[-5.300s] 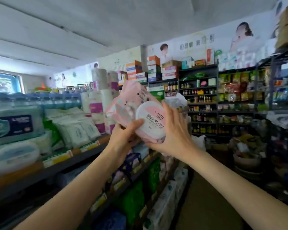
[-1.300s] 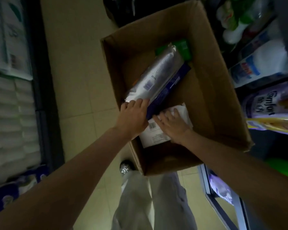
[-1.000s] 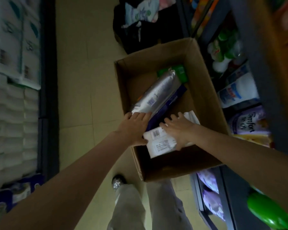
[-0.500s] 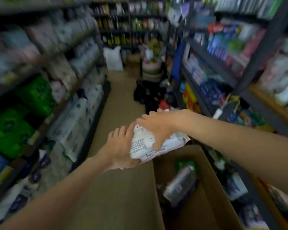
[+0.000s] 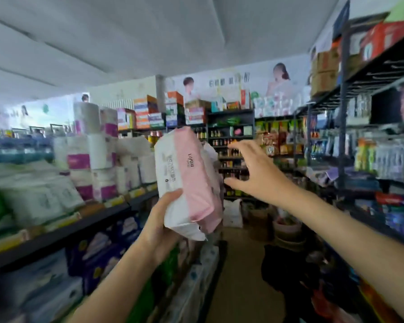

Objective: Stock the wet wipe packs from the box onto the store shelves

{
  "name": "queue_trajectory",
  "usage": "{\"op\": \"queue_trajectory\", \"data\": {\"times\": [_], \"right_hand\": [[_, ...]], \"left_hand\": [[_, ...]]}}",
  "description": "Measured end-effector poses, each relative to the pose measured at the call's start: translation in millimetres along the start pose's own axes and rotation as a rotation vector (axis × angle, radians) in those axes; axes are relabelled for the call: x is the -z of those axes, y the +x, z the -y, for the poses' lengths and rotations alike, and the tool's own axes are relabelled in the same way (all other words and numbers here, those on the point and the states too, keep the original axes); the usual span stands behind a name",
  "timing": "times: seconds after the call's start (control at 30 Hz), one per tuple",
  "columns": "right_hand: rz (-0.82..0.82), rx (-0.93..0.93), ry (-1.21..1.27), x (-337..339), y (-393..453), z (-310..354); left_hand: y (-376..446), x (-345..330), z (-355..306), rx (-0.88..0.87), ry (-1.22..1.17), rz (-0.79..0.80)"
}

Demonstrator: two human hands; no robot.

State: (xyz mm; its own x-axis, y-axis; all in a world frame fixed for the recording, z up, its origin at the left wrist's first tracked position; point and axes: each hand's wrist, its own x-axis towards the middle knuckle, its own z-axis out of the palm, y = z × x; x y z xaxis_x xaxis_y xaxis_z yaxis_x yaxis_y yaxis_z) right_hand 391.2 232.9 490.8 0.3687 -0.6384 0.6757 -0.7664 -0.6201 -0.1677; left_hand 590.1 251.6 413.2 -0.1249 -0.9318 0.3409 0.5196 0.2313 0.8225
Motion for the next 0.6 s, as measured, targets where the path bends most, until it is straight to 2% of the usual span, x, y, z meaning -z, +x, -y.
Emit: {"op": "queue_trajectory", "data": {"times": [0.1,0.2,0.33,0.4,0.5,0.53,0.6], "right_hand": [[0.009,-0.012,0.251,-8,22,36],[-0.004,0.004,0.474,-12,48,73],[0.272,-0.071,1.013,-25,70,126],[0.323,-0.014,1.048,-44,84,155],[0.165,0.123,1.101,-74,111,193],[0.052,0.190,1.064,-83,121,202],[-0.232,0.344,0.804,-97,140,217]], "left_hand": [[-15,2,-42,-0.126,-0.133,-0.018],[-27,14,-78,-0.173,-0.169,-0.038],[-36,44,-117,-0.219,-0.126,-0.132],[-41,57,-134,-0.211,-0.055,-0.191],[-51,76,-173,-0.263,0.273,-0.360],[-53,84,-189,-0.295,0.421,-0.398],[-56,98,-223,-0.406,0.745,-0.488]]}}
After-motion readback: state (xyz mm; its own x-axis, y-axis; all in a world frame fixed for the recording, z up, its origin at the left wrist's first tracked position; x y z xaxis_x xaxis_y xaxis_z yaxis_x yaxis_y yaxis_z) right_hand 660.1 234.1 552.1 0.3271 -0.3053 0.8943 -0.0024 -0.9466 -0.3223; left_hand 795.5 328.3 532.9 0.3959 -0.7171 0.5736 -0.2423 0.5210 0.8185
